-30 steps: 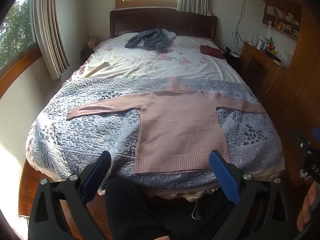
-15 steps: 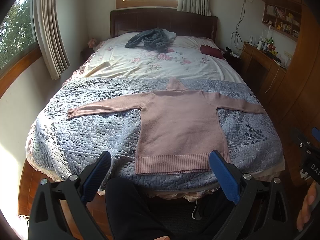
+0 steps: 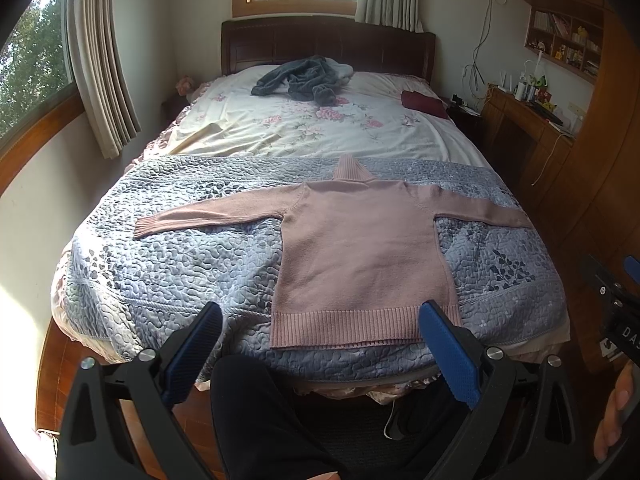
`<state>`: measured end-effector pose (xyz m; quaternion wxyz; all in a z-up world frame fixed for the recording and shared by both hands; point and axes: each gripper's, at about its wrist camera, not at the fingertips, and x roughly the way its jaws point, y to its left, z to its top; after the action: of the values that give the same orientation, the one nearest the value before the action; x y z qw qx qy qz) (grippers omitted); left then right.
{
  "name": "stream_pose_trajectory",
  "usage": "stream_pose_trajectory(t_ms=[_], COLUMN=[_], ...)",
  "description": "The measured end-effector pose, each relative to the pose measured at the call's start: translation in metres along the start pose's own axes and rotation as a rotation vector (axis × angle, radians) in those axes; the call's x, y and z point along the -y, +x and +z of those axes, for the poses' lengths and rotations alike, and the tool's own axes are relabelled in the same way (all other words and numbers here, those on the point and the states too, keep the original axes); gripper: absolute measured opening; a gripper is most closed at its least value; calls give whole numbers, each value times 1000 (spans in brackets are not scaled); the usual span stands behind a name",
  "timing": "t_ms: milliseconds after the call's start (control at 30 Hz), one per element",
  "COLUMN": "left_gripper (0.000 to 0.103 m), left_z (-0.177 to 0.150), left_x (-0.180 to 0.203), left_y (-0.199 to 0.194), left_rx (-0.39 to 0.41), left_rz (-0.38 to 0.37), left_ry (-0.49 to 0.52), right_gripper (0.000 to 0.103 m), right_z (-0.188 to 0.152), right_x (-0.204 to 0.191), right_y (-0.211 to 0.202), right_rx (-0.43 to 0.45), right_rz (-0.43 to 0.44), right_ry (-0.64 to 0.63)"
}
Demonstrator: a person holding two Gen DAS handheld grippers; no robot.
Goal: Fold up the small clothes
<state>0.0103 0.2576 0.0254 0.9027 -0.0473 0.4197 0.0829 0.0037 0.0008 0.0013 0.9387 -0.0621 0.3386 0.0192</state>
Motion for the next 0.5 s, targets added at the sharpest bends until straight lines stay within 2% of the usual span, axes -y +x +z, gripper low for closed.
stream_pose_trajectory(t_ms=[500], left_gripper=[99], left_z=[0], left_x=[-2], left_y=[1], left_rx=[4], left_rz=[0], left_ry=[-2], right_gripper=[100], right_z=[-1], right_x=[1], right_y=[-2], right_rx=[2], right_rz=[0], right_ry=[3])
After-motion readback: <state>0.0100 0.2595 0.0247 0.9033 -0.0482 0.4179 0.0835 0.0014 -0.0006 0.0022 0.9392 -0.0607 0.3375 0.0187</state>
